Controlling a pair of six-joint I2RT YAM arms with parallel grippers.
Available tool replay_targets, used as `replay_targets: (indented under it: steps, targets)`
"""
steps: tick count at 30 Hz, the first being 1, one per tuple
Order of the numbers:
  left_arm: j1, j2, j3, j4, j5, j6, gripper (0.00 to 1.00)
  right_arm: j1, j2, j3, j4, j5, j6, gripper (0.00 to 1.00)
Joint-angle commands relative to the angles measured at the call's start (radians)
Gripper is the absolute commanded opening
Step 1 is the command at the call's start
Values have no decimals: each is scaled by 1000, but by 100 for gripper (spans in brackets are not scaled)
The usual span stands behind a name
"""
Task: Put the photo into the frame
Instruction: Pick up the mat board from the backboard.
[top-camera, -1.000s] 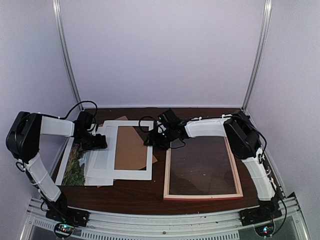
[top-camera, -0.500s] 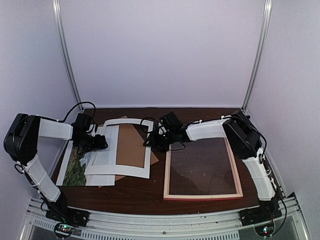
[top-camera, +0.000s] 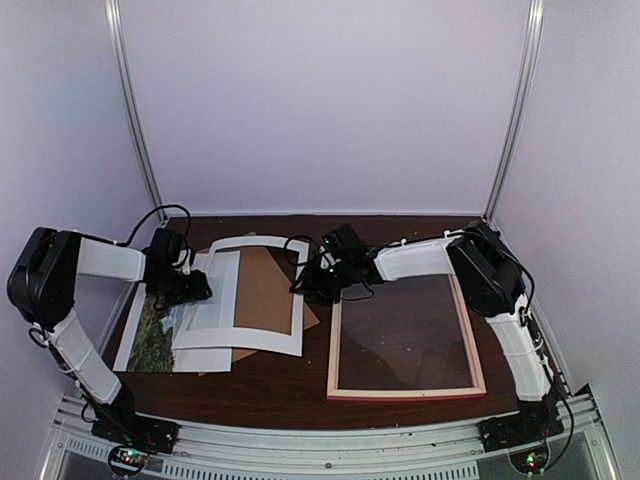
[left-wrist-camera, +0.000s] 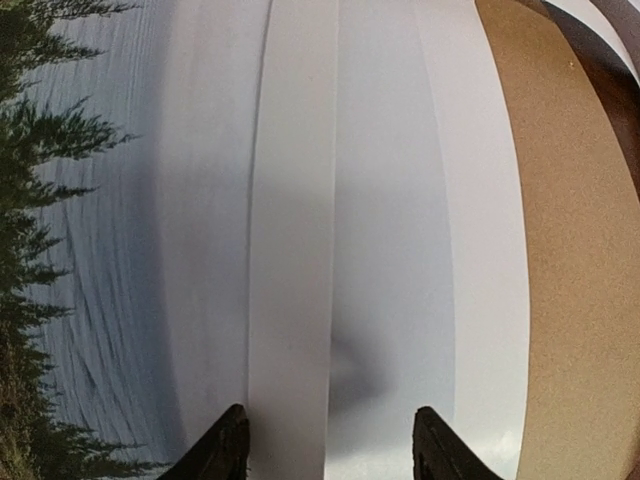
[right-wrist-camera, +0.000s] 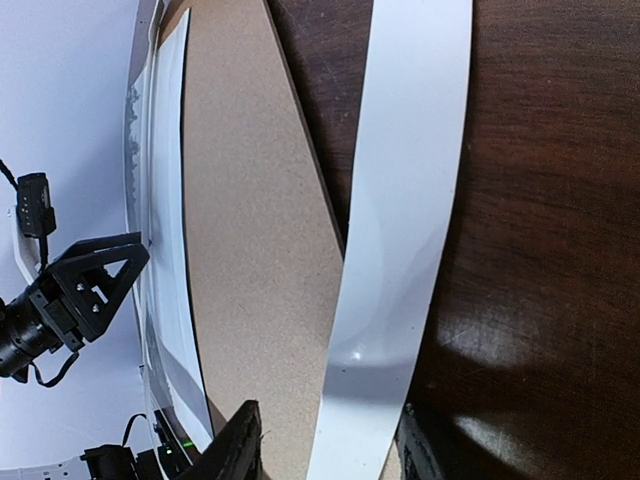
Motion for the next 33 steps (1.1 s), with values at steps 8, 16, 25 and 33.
replay_targets:
  steps: [8,16,25,33]
  targets:
    - [-15,36,-23,-110,22,17,37,-1,-27,47,-3,-59,-27,44]
    - [-37,38,-7,-144,-41,35,20,-4,-21,66,-20,-71,-37,43]
    - [-38,30,-14,-131,-20,25,12,-17,-37,72,-102,-33,-106,52]
    - [-37,21,-29,-97,15,4,7,-28,-76,56,-176,29,-176,60]
